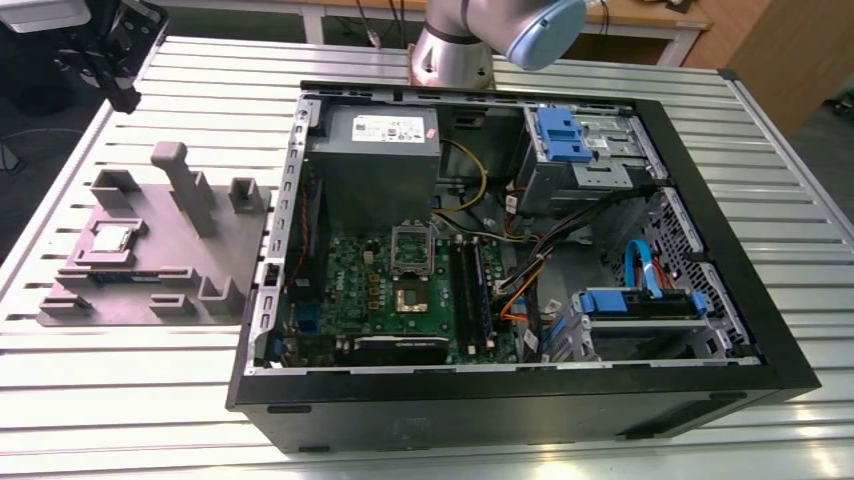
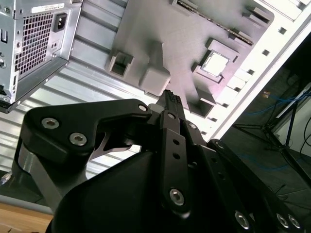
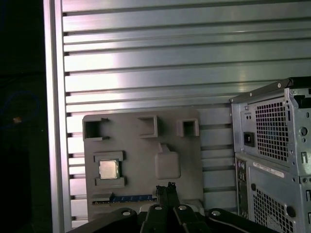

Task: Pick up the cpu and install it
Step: 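Reach for the cpu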

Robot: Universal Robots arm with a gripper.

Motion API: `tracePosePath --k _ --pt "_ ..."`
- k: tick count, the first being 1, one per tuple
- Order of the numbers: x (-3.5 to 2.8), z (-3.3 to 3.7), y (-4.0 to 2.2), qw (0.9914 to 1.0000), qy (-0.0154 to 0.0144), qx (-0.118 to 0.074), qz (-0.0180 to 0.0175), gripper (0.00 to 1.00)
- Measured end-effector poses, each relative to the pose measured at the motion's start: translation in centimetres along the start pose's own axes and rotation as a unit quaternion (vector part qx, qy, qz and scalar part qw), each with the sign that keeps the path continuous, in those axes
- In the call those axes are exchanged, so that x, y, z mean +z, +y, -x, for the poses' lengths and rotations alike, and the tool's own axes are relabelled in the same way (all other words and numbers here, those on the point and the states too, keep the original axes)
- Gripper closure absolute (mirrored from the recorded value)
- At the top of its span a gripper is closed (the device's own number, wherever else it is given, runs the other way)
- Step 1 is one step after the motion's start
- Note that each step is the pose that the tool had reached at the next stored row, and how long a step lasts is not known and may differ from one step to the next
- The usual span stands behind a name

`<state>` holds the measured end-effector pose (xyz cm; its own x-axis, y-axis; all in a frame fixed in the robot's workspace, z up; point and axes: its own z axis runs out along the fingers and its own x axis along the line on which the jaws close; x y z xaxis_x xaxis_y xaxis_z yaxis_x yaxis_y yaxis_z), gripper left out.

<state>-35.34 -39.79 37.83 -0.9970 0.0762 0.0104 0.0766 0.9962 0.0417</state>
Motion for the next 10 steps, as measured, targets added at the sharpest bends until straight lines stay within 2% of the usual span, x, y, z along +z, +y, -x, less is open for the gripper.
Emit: tracePosePath --k 9,10 --pt "0.06 -0.78 -0.06 1.0 0.0005 0.0 -0.0001 0.9" --pt "0.07 -1.03 -0.08 1.0 0.0006 0.0 -0.0001 0.9"
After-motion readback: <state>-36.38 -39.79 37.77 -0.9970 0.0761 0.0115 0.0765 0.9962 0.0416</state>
